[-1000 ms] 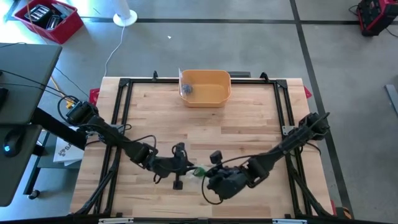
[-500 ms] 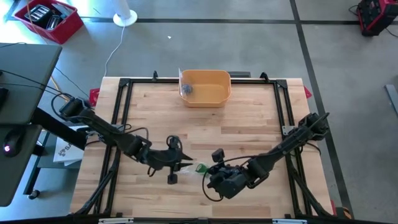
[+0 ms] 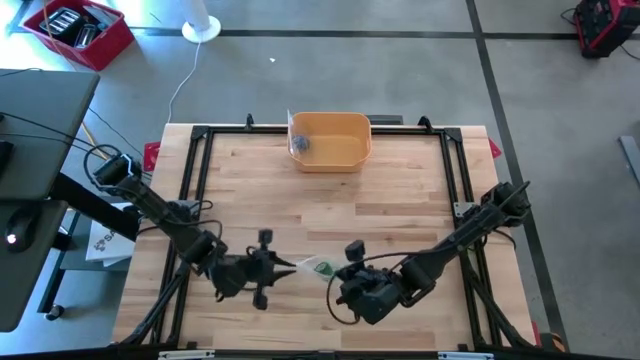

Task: Roll bandage
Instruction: Put the rolled green bandage into the transparent zip bag

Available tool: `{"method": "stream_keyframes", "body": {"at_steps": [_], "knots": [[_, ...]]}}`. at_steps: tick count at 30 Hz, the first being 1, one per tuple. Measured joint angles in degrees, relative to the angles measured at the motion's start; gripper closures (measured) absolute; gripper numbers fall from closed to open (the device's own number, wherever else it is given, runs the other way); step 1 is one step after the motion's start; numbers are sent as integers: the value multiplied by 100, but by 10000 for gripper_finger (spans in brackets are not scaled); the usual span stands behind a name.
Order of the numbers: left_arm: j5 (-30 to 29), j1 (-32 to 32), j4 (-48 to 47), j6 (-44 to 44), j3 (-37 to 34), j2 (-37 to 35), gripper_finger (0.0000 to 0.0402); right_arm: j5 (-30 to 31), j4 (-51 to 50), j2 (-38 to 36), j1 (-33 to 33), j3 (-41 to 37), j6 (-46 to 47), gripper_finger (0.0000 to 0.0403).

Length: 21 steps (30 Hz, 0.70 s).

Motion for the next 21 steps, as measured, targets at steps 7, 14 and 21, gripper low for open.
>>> {"method": "stream_keyframes", "body": {"at_steps": [7,14,21], "knots": [[-307,-157,-1372,-1789,0,50,339,1071,-240,4,-27,0,371,403],[-250,-154,-1392,-2141,0,415,259,568,-239,4,-137,0,570,403],[-1021,-124,-894,-2081,-2,926,219,565,-345,4,-129,0,811,403]]}}
